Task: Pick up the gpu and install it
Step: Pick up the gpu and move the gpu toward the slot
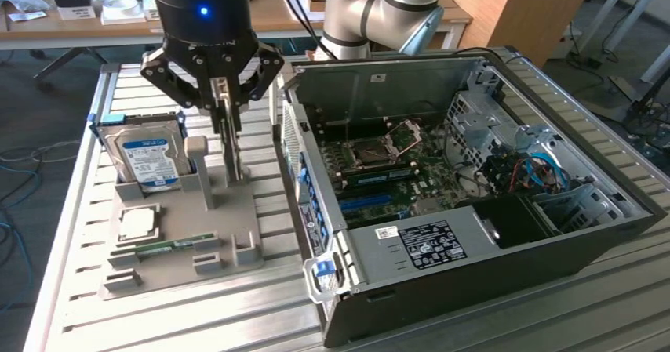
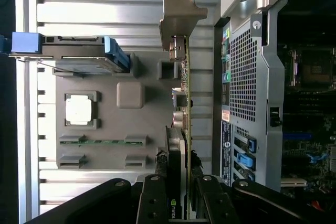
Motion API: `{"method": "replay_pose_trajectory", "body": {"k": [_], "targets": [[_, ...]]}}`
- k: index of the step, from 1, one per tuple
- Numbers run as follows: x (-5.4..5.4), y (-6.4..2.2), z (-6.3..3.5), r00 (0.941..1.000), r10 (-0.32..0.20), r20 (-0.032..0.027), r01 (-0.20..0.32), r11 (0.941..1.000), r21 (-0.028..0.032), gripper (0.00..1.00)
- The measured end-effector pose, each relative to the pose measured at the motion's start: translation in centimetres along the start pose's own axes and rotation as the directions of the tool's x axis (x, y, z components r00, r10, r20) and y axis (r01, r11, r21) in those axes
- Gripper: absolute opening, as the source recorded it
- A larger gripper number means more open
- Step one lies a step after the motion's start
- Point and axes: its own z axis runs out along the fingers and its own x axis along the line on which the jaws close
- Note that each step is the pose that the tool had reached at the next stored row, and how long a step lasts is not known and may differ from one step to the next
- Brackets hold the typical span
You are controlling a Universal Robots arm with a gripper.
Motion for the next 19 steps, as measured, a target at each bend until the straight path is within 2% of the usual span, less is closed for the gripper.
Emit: {"method": "replay_pose_trajectory", "body": {"k": [19], "targets": [[-0.1,0.12,-2.63,1.0000,0.000,0.0000,0.000,1.0000,0.0000,0.27]]}}
